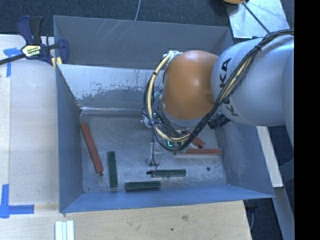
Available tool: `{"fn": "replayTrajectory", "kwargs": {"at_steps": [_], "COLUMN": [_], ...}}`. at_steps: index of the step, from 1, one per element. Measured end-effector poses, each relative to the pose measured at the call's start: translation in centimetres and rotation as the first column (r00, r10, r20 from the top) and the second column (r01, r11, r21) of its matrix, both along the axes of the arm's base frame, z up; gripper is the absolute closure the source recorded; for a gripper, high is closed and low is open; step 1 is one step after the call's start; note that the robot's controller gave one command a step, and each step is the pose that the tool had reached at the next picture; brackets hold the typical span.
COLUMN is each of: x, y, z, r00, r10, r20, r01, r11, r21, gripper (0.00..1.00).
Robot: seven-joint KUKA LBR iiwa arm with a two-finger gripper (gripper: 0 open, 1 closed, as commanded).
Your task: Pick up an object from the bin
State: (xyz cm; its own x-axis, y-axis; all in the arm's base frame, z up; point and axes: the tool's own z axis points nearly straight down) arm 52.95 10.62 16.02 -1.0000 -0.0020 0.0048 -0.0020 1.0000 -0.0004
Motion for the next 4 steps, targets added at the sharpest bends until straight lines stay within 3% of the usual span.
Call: {"fn": "replayTrajectory", "kwargs": {"at_steps": [1,2,3,4], "x": [0.2,-0.7,-0.8,-3.6], "y": [0.0,-2.1,-9.0,-6.2], "z": [0.4,-1.5,-5.8,-8.2], "r00": [1.0,0.995,0.979,0.994], "r10": [-0.002,0.1,0.205,0.112], "r20": [0.007,0.014,0.007,0.007], "r01": [0.002,-0.101,-0.205,-0.112], "r11": [1.0,0.995,0.979,0.994], "r21": [0.001,0.002,-0.001,0.0], "gripper": [0.0,0.0,0.0,0.0]}}
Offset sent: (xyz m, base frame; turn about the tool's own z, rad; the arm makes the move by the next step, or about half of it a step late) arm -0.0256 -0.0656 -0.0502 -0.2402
